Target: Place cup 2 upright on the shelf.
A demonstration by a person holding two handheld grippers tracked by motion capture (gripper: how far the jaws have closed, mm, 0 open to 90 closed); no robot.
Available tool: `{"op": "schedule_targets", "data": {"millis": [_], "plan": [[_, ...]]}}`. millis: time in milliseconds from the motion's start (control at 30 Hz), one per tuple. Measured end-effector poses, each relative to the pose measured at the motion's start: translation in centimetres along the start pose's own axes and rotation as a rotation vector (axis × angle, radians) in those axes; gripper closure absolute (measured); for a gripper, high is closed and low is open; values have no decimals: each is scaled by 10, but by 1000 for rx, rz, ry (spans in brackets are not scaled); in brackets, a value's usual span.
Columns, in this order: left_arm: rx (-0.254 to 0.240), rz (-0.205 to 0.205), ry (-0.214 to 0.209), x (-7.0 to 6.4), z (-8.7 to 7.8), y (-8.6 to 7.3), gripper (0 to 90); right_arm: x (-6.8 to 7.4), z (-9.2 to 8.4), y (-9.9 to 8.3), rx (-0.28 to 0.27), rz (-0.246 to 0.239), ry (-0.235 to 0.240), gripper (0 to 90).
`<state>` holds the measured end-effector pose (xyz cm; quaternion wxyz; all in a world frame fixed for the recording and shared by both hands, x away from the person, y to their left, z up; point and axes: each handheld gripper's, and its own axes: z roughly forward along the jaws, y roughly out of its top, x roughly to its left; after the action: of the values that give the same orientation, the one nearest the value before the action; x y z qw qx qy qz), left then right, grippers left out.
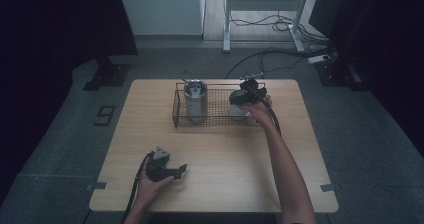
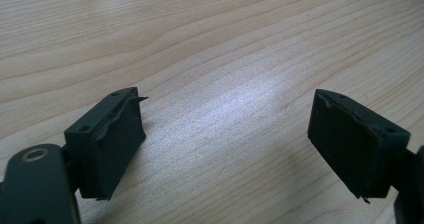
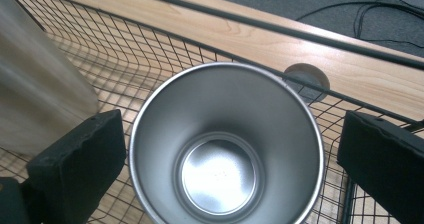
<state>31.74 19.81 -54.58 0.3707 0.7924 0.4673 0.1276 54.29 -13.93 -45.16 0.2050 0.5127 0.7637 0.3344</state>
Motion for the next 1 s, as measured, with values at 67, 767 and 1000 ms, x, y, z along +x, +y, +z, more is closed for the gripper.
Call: {"op": "schedule_targets", "data": {"millis": [67,767,1000], "plan": [[-1,-1,-1,0,0,0,145,0,-4,1,-10,-4,9,0],[-6,2,4,0,0,-1,144,-4,-48,-30,-109,36,76,67],[-4,4,6,0,0,-1,144,-2,-61,-43,-114,13,84,95]]}}
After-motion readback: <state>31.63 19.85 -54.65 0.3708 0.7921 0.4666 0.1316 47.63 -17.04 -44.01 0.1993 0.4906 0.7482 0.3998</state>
